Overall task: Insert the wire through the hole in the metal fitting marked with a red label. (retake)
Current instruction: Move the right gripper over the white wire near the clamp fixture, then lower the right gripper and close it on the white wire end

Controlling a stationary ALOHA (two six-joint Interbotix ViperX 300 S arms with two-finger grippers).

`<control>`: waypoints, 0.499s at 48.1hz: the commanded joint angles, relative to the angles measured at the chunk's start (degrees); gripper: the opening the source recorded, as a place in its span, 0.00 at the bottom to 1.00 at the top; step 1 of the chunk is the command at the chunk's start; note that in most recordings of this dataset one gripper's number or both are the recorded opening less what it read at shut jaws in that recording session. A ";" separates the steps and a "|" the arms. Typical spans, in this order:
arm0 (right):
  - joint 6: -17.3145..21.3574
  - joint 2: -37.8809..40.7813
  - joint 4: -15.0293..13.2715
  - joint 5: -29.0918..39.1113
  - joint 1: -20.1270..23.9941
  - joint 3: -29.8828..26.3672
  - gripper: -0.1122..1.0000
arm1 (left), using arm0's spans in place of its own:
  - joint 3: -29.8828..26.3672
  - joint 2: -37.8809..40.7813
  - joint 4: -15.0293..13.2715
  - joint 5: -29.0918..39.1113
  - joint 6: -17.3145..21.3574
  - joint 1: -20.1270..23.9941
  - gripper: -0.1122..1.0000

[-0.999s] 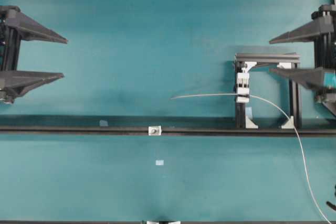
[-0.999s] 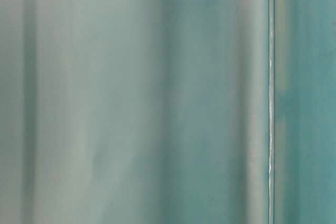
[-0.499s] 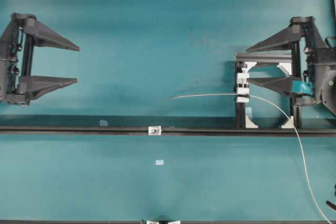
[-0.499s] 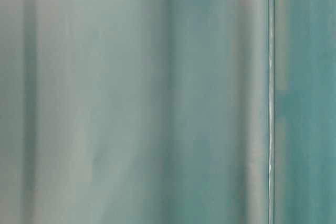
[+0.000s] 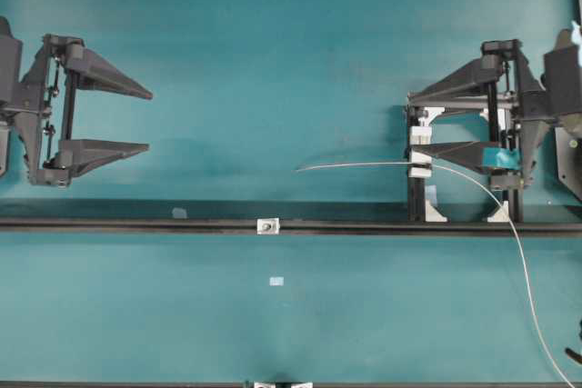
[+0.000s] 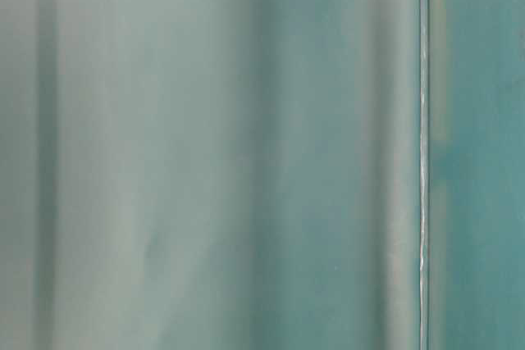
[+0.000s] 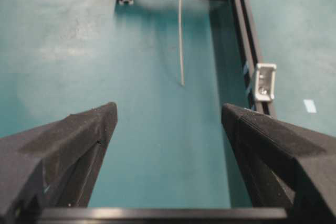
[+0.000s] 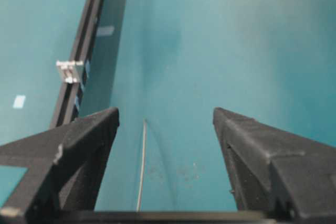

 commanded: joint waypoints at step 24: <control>2.20 13.10 0.18 1.58 0.18 -5.80 0.84 | -1.32 7.12 -0.26 -1.85 -0.35 0.26 0.64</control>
